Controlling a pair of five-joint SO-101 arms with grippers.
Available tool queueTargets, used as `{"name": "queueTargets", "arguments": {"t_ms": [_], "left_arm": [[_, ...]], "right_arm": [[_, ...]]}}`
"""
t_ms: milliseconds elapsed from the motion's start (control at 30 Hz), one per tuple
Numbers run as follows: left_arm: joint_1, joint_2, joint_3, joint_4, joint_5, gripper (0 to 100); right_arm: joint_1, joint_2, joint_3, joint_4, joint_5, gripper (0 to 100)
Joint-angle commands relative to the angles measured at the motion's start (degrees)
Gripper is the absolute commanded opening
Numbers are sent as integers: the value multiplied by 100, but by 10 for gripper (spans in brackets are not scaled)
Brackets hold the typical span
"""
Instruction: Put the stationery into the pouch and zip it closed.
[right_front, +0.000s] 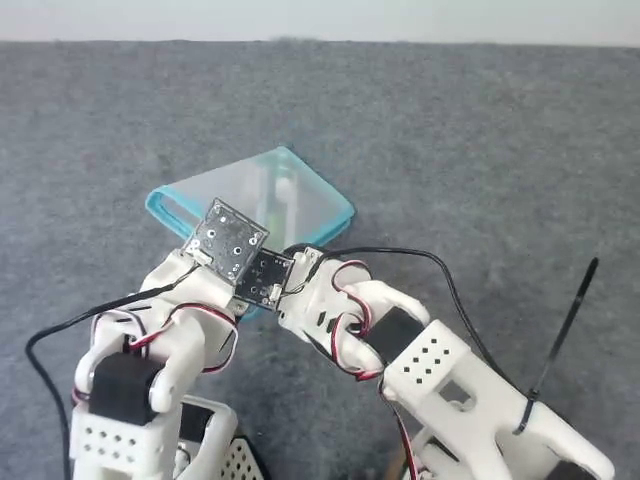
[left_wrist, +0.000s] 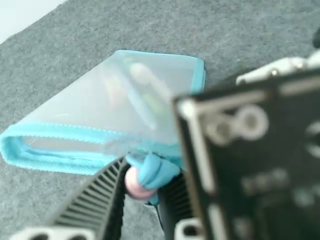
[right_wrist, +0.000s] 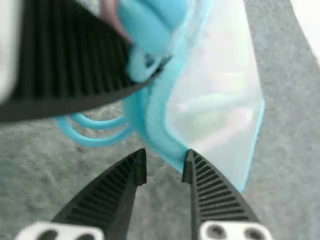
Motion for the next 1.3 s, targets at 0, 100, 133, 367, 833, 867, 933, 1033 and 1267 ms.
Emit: {"name": "queueTargets", "arguments": {"t_ms": [0, 100, 133, 367, 833, 867, 933, 1033, 1267], "left_arm": [[-35, 105, -312, 18, -79, 9], [-35, 114, -295, -9, -79, 9], [-35, 114, -224, -62, -70, 9], [229, 123, 1578, -1881, 378, 9], [2145, 105, 2756, -3358, 1275, 145], [2251, 79, 2756, -3253, 1196, 204], [2409, 62, 2747, -3051, 1037, 305], [2365, 53, 2730, -2866, 677, 326], [9, 62, 1930, -2558, 422, 234]], "right_arm": [[-180, -242, -26, 66, 70, 124], [-110, -145, -9, 48, 70, 122], [13, -92, -9, 66, 70, 122], [2114, 523, -9, 277, -360, 121], [3116, 681, 0, 989, -721, 121], [3116, 664, 0, 998, -782, 121], [3143, 637, 0, 1007, -809, 121], [3152, 637, 0, 1007, -818, 121], [3108, 629, -9, 1253, -791, 121]]}}
